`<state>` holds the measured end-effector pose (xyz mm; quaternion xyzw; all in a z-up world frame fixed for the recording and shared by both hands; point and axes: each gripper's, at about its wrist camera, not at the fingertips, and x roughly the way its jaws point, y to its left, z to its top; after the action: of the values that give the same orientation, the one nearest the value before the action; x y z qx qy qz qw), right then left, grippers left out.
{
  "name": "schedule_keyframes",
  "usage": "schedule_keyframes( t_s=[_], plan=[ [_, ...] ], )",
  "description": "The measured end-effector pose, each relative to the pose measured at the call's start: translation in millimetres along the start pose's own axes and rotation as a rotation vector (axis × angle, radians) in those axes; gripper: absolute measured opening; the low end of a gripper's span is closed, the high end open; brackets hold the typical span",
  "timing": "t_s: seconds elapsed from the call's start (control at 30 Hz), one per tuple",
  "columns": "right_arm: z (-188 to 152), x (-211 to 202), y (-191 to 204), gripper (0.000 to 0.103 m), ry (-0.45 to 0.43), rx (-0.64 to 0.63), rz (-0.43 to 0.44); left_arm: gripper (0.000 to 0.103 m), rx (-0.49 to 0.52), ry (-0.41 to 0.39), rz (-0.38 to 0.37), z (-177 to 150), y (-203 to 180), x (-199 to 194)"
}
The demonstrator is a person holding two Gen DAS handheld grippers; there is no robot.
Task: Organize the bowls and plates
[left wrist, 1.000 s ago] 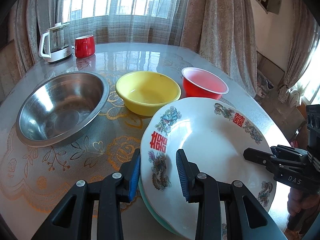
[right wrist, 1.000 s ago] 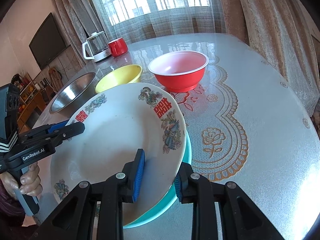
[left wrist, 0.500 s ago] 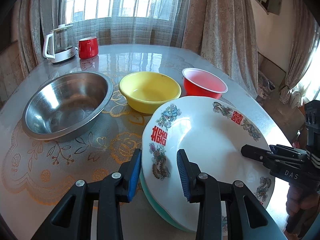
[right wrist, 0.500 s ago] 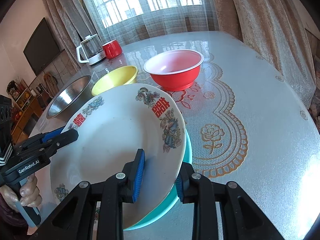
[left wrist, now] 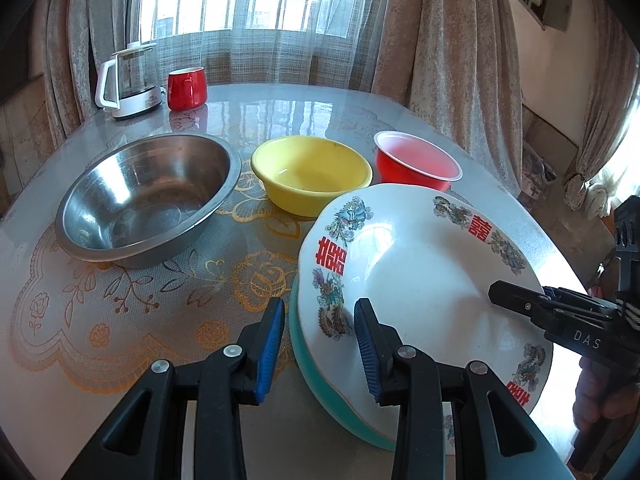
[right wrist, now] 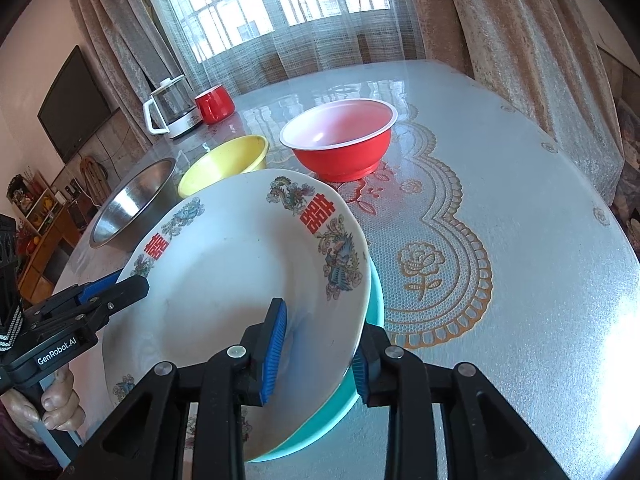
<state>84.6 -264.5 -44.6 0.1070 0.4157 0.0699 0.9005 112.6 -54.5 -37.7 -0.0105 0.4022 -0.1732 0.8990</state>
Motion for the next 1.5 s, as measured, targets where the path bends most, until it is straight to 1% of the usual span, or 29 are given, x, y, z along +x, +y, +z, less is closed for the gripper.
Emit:
schedule_keyframes(
  t_s=[0.33, 0.5, 0.7, 0.8, 1.0, 1.33, 1.43, 1.5],
  plan=[
    [-3.0, -1.1, 0.2, 0.030, -0.008, 0.021, -0.002, 0.037, 0.003, -0.001, 0.001, -2.1, 1.1, -3.0],
    [-2.4, -5.4, -3.1, 0.031, -0.021, 0.048, -0.009, 0.041, -0.005, 0.002, 0.001, -3.5, 3.4, -5.3],
    [-2.8, -10.3, -4.9, 0.032, -0.033, 0.071, -0.020, 0.042, -0.006, 0.001, 0.007, -4.3, 4.6, -9.0],
    [-2.3, -14.6, -6.5, 0.034, -0.045, 0.085, -0.030, 0.044, -0.012, 0.003, 0.007, -5.2, 6.1, -10.8],
    [-0.9, -23.5, -11.0, 0.035, -0.069, 0.116, -0.060, 0.047, -0.025, -0.001, 0.008, -6.8, 11.8, -15.4],
    [9.2, -46.7, 5.2, 0.037, -0.157, 0.085, -0.116, 0.048, -0.032, -0.007, 0.010, -10.6, 18.5, -24.5],
    [12.5, -49.2, 12.1, 0.038, -0.165, 0.071, -0.107, 0.050, -0.041, -0.008, 0.003, -12.9, 22.8, -28.2],
    [14.1, -49.6, 17.8, 0.038, -0.167, 0.062, -0.096, 0.054, -0.055, -0.005, -0.004, -14.7, 27.8, -30.9]
  ],
)
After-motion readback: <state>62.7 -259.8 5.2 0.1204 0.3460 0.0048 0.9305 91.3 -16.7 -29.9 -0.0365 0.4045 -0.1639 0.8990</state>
